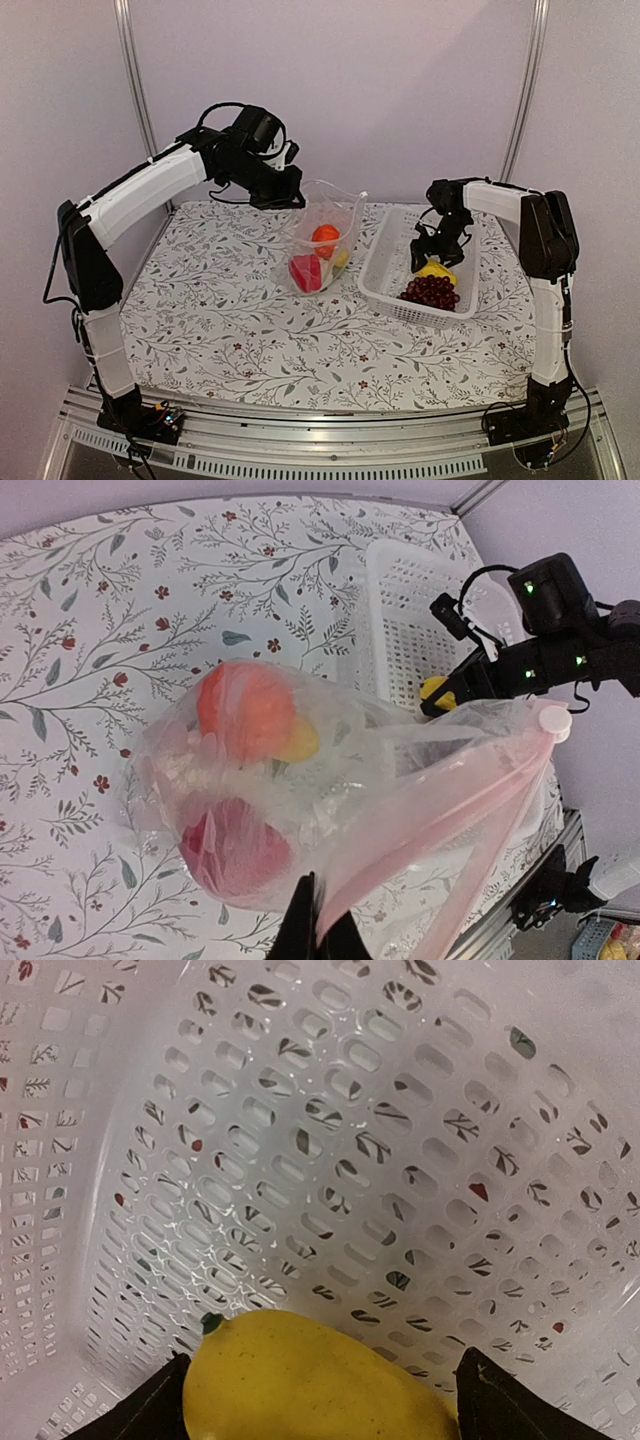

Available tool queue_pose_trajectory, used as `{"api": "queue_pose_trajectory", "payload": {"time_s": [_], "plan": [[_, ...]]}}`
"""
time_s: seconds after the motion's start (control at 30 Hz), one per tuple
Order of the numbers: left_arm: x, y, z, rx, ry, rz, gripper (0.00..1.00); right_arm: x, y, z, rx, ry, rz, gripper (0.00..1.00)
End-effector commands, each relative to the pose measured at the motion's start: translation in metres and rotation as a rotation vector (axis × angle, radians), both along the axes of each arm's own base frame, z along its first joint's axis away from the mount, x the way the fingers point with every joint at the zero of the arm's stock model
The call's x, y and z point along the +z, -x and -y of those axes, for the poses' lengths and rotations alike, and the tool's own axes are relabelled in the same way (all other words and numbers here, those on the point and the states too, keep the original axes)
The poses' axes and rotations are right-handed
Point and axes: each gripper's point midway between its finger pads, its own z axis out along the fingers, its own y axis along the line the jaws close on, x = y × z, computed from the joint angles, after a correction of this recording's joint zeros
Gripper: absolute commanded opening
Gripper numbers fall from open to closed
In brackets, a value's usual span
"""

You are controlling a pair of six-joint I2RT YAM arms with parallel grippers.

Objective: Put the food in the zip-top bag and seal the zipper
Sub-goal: Pick up the fake fruit from the bin.

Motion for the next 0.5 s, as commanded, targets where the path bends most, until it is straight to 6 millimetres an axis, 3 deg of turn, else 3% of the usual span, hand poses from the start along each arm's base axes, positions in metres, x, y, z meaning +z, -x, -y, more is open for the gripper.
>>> {"api": "queue_pose_trajectory", "payload": {"time_s": [0.0,0.23,0.47], "plan": [[0.000,-0.003,-0.003,0.000,0.011,-0.001,0.00,-0.004,0.007,0.004,-0.019,0.026,-0.026,0.87],[0.001,-0.002,-0.003,0.000,0.011,-0.001,0.00,-0.001,-0.003,0.018,-0.067,0.103,0.016,0.70],[-0.001,-0.001,-0.005,0.003,0.007,-0.001,0.00,0.027,-0.016,0.012,-0.101,0.059,0.103,0.50]]}}
